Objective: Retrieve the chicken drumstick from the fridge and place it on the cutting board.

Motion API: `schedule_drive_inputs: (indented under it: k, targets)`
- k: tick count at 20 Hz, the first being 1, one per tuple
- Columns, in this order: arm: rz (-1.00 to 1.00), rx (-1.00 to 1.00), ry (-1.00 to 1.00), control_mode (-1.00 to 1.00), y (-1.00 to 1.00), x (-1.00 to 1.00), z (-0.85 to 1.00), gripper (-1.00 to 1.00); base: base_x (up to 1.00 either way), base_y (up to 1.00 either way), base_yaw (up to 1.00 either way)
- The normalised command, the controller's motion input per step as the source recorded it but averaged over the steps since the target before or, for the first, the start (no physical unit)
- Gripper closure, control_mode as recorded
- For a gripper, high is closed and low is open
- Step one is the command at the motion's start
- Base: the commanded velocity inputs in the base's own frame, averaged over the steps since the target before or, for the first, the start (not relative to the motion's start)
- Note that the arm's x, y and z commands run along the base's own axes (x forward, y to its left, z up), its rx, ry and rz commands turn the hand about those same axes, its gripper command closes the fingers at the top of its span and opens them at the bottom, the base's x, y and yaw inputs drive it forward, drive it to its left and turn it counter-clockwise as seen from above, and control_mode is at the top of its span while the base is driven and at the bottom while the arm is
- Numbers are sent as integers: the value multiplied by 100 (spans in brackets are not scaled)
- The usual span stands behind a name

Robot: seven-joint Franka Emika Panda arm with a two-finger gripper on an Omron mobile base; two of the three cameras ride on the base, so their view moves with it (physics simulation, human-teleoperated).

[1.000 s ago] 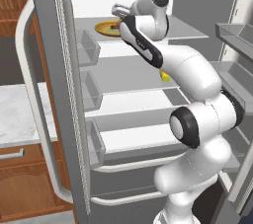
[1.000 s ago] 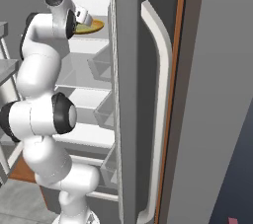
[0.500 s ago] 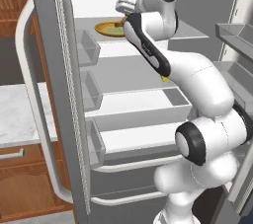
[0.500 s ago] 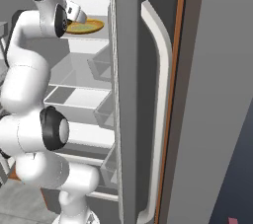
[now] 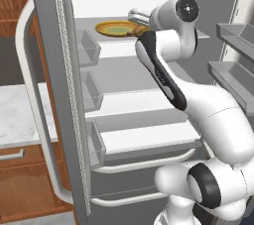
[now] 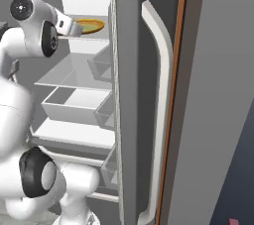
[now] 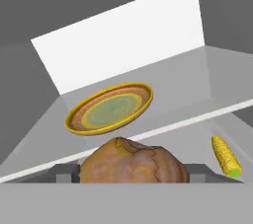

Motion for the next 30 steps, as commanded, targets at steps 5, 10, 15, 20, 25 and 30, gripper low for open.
schedule_drive_inputs:
  k: [5,10,15,20,25,30]
  targets:
    - [-6,1,-5,-100,-20,-99,13,100,0,0,0]
    - [-6,2,-3,-100,-15,-100,19,100,0,0,0]
    - [-3,0,0,-100,-20,-89,1,100,0,0,0]
    - [-1,0,10,-100,-10,-51,-4,100,0,0,0]
    - [0,-2,35,-100,0,-1,-18,100,0,0,0]
    - [-4,-5,39,-100,0,0,-18,100,0,0,0]
